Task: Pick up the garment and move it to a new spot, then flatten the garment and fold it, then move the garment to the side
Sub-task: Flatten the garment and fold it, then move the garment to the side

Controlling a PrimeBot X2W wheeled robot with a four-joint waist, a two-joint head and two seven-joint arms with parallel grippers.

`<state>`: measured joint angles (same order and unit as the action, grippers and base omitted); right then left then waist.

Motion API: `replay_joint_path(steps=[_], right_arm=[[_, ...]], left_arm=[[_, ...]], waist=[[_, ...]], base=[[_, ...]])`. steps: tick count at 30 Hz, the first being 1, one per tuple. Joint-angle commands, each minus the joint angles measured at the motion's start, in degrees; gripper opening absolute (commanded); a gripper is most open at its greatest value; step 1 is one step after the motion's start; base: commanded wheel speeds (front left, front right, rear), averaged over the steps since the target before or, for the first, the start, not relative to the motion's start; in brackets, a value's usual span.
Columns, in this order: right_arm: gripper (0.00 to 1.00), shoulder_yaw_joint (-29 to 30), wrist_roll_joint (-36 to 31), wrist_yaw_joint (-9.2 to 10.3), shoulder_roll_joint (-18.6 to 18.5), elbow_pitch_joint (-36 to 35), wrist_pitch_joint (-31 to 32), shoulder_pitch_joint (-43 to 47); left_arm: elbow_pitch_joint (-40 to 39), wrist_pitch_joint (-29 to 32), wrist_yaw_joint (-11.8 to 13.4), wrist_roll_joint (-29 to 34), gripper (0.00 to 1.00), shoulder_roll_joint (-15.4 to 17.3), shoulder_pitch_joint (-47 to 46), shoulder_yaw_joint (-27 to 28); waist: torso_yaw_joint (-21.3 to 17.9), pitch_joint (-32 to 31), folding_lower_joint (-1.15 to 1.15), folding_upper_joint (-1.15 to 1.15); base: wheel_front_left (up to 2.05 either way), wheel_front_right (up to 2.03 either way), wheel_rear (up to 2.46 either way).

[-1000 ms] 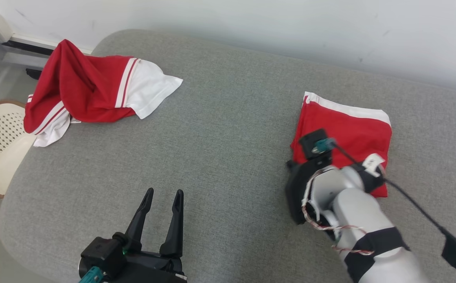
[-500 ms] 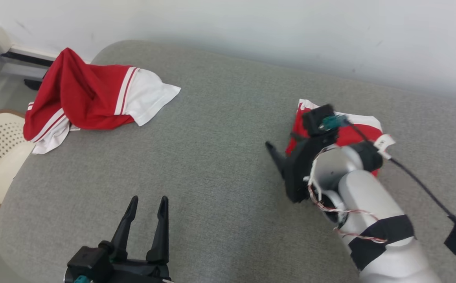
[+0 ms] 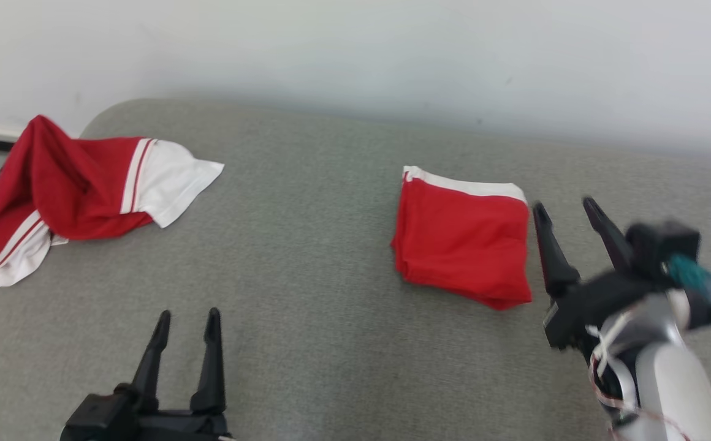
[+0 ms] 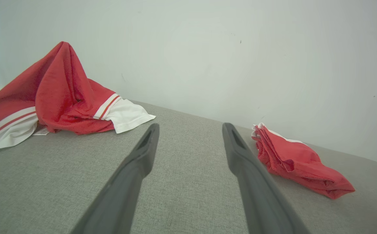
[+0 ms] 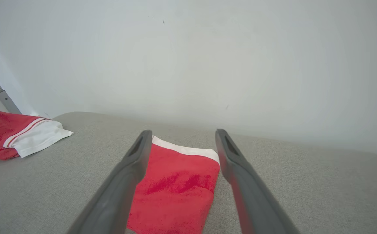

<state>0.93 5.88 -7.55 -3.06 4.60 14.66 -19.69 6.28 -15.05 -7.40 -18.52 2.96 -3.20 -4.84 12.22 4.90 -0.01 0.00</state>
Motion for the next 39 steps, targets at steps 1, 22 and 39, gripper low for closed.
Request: replay_joint_path(steps=[1, 22, 39], right_arm=[[1.00, 0.98, 0.49, 0.11, 0.09, -1.68, -3.09, 3.86], [1.00, -0.18, 1.38, 0.10, 0.15, 6.76, -26.18, 18.24], [1.00, -1.46, 2.11, 0.10, 0.15, 11.07, -28.22, 16.05]], left_arm=[[-0.07, -0.18, -0.03, 0.67, 1.00, 0.30, 1.42, 1.14], [2.80, -0.19, -0.07, 6.35, 1.00, 0.78, 3.32, 7.25], [3.09, -0.18, -0.08, 6.92, 1.00, 0.41, 5.77, 8.64]], waist=[[-2.79, -1.76, 0.01, 0.00], [-13.87, -5.15, 0.01, 0.00], [-14.99, -5.61, 0.01, 0.00]], base=[[0.00, 0.00, 0.00], [0.00, 0.00, 0.00], [0.00, 0.00, 0.00]])
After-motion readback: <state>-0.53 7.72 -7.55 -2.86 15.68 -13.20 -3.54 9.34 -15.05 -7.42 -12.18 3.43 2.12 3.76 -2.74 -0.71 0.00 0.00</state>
